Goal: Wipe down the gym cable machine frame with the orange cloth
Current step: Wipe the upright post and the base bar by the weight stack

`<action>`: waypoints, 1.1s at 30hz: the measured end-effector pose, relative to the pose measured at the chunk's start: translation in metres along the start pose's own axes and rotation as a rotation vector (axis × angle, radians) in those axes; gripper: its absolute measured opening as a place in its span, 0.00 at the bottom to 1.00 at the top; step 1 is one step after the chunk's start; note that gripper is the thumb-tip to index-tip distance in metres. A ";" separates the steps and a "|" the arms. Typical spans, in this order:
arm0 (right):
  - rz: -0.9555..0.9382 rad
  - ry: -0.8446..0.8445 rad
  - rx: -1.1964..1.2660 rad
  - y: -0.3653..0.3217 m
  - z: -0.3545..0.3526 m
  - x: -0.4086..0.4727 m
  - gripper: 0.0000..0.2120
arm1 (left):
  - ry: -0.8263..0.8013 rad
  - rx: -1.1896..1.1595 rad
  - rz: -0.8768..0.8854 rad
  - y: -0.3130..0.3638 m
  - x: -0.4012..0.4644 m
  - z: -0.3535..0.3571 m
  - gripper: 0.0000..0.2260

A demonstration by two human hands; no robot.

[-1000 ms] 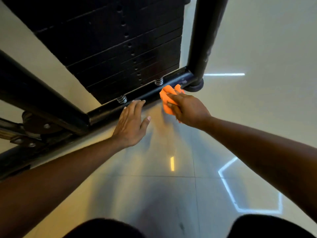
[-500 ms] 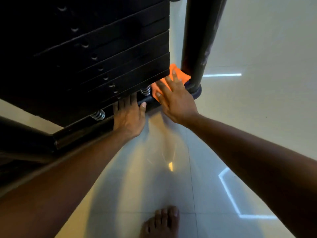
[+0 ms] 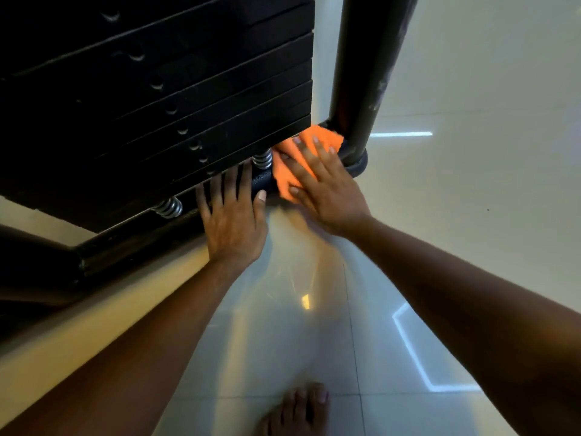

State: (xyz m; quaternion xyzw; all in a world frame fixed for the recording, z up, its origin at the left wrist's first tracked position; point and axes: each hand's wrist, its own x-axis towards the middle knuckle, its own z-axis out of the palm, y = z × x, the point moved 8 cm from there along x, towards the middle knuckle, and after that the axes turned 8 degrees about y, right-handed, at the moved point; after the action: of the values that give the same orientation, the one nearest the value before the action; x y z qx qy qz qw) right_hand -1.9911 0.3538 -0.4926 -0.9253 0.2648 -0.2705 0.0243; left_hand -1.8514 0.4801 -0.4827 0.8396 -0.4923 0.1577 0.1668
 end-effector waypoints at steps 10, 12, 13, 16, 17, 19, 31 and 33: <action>0.413 0.071 0.215 -0.056 0.034 -0.028 0.37 | 0.001 -0.093 -0.078 -0.009 0.009 -0.001 0.24; 0.360 0.100 0.139 -0.041 0.032 -0.025 0.36 | 0.005 -0.103 -0.075 -0.009 0.008 -0.001 0.24; 0.321 0.113 0.084 -0.028 0.029 -0.023 0.36 | 0.007 -0.110 -0.069 -0.009 0.008 -0.001 0.24; 0.376 0.144 0.018 0.013 0.017 -0.023 0.36 | -0.002 -0.145 -0.074 -0.012 0.009 -0.001 0.23; 0.434 0.160 0.040 0.015 0.015 -0.025 0.36 | -0.006 -0.159 -0.083 -0.013 0.010 -0.001 0.23; 0.484 0.165 0.106 -0.011 0.020 -0.025 0.36 | -0.002 -0.174 -0.098 -0.013 0.012 -0.001 0.23; 0.289 0.076 0.033 0.006 0.008 -0.003 0.35 | -0.019 -0.160 -0.091 -0.011 0.012 0.000 0.24; 0.278 0.072 0.062 -0.008 0.006 0.001 0.34 | -0.026 -0.136 -0.117 -0.003 0.012 0.001 0.27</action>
State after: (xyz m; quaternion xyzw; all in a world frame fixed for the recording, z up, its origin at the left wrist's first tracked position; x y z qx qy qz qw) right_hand -1.9838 0.3595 -0.4953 -0.8681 0.3828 -0.3055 0.0804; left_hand -1.8434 0.4720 -0.4785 0.8557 -0.4541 0.1029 0.2258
